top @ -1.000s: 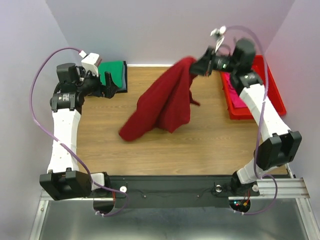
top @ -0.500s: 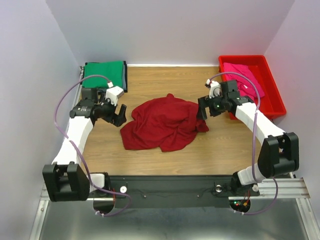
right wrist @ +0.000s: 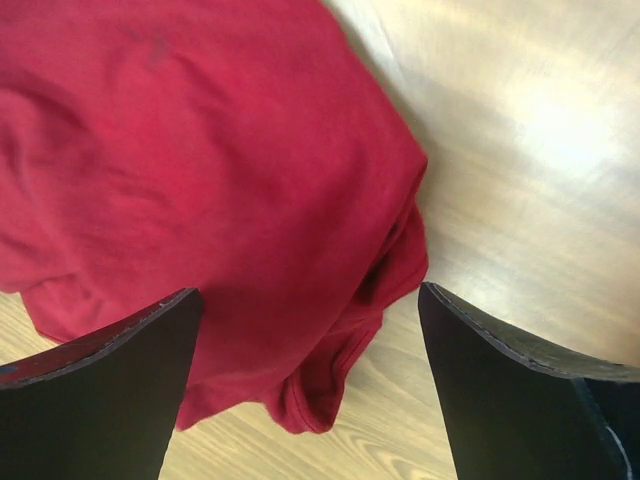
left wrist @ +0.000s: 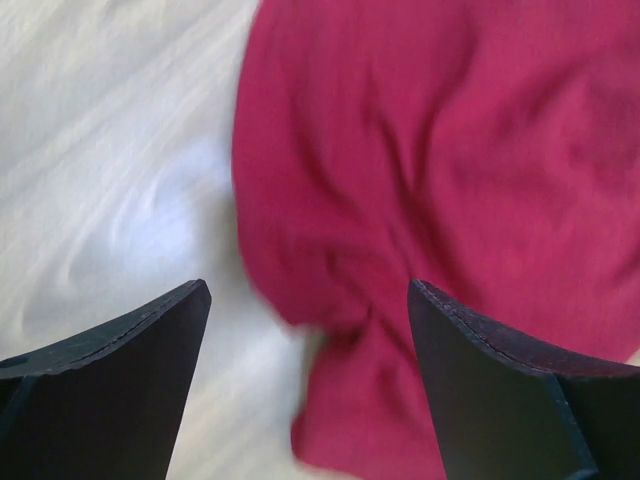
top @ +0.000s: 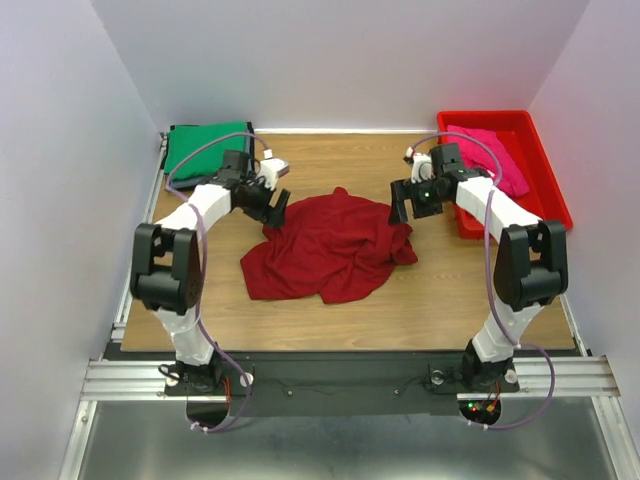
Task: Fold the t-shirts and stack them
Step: Move the tshirt to the center of the board
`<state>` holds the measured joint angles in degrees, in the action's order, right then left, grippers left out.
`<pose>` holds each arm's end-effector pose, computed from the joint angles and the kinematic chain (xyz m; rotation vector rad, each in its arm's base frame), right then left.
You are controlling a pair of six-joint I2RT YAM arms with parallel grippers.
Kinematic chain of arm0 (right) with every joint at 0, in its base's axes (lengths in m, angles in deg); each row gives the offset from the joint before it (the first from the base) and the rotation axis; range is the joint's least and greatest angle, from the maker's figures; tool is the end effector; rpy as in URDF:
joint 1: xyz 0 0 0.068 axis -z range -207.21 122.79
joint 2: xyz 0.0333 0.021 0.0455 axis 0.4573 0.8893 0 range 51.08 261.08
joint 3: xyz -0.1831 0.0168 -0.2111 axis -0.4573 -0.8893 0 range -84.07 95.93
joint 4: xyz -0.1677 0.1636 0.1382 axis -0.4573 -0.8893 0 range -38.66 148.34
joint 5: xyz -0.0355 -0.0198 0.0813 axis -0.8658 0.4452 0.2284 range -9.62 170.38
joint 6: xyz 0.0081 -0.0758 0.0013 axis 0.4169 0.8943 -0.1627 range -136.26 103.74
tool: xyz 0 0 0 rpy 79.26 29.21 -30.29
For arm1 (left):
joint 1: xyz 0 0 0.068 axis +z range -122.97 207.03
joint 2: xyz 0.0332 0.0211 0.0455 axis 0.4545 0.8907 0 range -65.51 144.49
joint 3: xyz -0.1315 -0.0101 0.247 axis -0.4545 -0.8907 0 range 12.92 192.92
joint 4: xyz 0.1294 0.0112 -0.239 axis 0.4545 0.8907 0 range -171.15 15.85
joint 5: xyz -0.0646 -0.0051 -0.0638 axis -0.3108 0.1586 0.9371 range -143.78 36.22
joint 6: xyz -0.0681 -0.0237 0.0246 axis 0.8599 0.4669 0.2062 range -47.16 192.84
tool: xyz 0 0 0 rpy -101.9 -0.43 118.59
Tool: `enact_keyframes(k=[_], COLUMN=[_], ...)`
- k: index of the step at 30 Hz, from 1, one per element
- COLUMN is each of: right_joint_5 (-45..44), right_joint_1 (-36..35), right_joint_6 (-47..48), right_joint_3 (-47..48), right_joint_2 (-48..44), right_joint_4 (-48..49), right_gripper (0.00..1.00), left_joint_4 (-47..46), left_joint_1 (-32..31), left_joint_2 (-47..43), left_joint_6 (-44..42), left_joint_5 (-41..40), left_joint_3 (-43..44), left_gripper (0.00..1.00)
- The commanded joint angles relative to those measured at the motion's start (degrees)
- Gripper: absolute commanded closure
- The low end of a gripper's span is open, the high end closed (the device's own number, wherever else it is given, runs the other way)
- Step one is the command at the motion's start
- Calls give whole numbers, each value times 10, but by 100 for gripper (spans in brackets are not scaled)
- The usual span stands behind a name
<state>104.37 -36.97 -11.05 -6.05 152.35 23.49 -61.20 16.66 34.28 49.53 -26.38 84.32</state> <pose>0.3922 0.0942 0.2206 -0.4849 2.5050 0.5695 0.3954 -0.1026 0.2138 0.8826 2.1690 -0.4648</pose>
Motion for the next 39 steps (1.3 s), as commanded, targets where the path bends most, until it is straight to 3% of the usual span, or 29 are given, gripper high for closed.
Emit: enact_keyframes(k=[1,4,7,8,9,10,11,12,15,16,17,18,21,25,26,30,31,33,34,37,38,39], right_joint_5=[8,4,3,4,8,12,14,18,11,5,-1,-10,-13,-25,-31,-81,-91,-128,-129,-89,-76,-49], right_joint_1=[3,3,3,4,3,4,4,3,4,3,3,4,1,-21,-32,-56,-57,-55,-51,-33,-30,-29], right_joint_6=[-21,-21,-21,-17,-15,-13,-13,-12,-4,-1,2,15,73,216,266,385,419,417,414,386,360,347], right_joint_3=[-7,-32,-38,-34,-29,-20,-10,15,82,100,121,139,173,90,23,-160,-225,-261,-268,-250,-236,-224], right_joint_2=[13,28,52,58,70,77,86,98,110,110,108,104,63,-33,-56,-176,-194,-240,-251,-283,-283,-280], right_joint_4=[-31,-31,-31,-31,-30,-31,-31,-32,-36,-37,-41,-49,-54,-57,-56,-58,-57,-58,-60,-90,-103,-108], right_gripper=[6,8,11,16,21,26,38,43,80,80,92,97,99,99,99,93,62,6,0,0,0,0], left_joint_4=[-39,-43,-39,-37,-29,-25,-20,-13,13,23,32,53,84,127,138,222,230,234,230,220,216,212], left_joint_1=[-47,-83,-98,-100,-101,-100,-100,-99,-82,-72,-62,-38,-16,-27,-29,-43,-54,-63,-66,-66,-66,-66], left_joint_2=[59,106,133,148,154,160,167,168,165,163,157,151,99,-41,-66,-171,-207,-237,-267,-318,-326,-332], left_joint_6=[34,34,41,44,46,49,51,51,45,44,42,38,-15,-143,-163,-295,-326,-340,-341,-327,-312,-302], left_joint_5=[-26,-60,-88,-89,-89,-88,-87,-82,-72,-68,-61,-46,-22,4,26,42,22,-12,-26,-43,-34,-28], left_joint_3=[76,113,124,132,137,141,152,156,200,216,251,267,287,203,148,-8,-78,-143,-171,-219,-213,-205], left_gripper=[8,9,22,27,39,46,54,68,100,100,100,100,100,100,100,100,100,77,70,50,49,38])
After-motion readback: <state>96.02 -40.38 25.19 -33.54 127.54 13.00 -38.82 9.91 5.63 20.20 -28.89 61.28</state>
